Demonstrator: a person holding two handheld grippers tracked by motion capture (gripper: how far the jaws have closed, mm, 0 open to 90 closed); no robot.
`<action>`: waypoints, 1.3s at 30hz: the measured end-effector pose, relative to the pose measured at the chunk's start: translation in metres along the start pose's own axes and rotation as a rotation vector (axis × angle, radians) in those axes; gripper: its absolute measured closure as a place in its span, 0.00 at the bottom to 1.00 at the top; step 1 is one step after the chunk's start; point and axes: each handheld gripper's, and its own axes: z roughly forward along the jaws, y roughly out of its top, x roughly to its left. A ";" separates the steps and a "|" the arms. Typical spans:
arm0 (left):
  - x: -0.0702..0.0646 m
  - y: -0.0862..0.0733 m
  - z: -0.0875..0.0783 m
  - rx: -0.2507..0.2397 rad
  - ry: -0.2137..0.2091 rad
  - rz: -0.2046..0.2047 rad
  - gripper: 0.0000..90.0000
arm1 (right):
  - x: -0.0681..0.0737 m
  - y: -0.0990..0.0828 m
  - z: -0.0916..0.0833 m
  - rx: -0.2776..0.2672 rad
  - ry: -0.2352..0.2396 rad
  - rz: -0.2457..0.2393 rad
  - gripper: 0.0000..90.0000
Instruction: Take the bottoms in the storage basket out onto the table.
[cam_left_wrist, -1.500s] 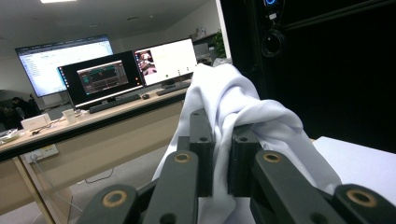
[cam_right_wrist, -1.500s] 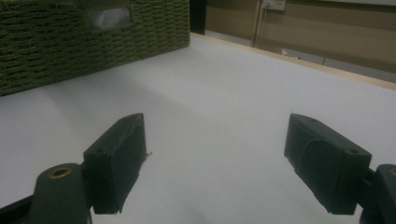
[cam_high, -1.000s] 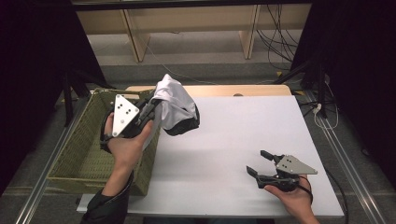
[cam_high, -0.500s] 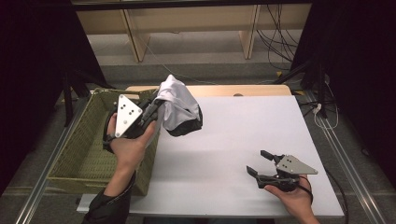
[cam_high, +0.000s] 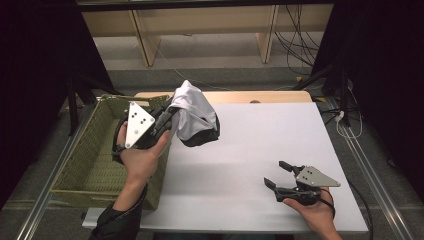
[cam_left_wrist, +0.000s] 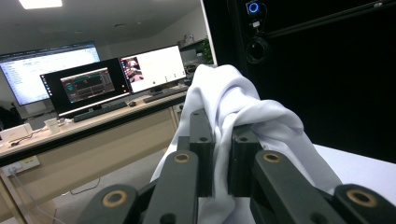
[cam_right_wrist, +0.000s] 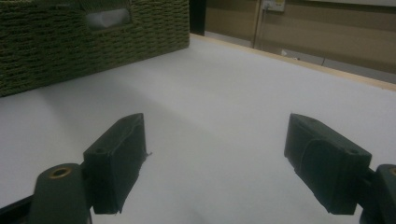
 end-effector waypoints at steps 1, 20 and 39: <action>-0.001 0.000 0.000 -0.002 -0.003 -0.001 0.91 | 0.000 0.000 0.000 0.000 0.000 -0.001 0.24; -0.014 -0.001 0.007 0.010 -0.043 0.009 0.91 | 0.000 0.000 0.000 0.000 0.000 0.000 0.24; -0.024 0.000 0.012 0.008 -0.069 0.012 0.91 | 0.000 0.000 0.000 -0.004 -0.001 0.000 0.24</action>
